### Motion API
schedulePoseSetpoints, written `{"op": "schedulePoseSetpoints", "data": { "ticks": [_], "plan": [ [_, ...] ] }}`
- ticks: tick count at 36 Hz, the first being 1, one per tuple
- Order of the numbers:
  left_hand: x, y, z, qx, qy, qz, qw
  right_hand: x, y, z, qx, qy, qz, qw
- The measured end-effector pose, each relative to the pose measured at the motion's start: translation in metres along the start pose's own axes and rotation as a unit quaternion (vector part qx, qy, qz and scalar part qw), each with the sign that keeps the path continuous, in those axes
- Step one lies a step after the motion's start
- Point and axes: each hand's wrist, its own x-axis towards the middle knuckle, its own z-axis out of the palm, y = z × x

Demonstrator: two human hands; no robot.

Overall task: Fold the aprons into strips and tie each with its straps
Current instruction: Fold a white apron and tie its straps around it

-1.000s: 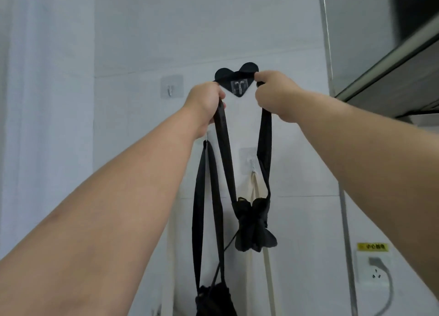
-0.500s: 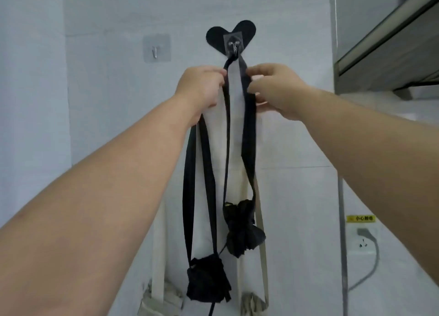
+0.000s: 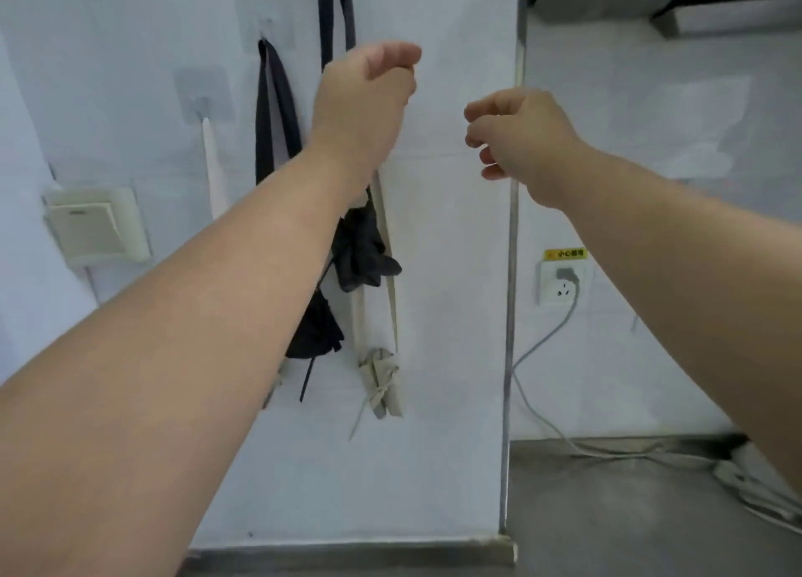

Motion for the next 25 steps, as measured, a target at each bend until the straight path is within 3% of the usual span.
{"op": "schedulePoseSetpoints", "data": {
  "ticks": [12, 19, 25],
  "plan": [
    [-0.163, 0.032, 0.178, -0.086, -0.080, -0.164, 0.979, -0.170, 0.110, -0.165, -0.084, -0.035, 0.129, 0.987],
    [-0.285, 0.048, 0.345, -0.141, -0.209, -0.275, 0.928, -0.289, 0.205, -0.323, -0.202, -0.016, 0.257, 0.945],
    [-0.343, 0.052, 0.452, -0.148, -0.333, -0.302, 0.881, -0.339, 0.254, -0.423, -0.253, 0.029, 0.340, 0.905]
  ]
}}
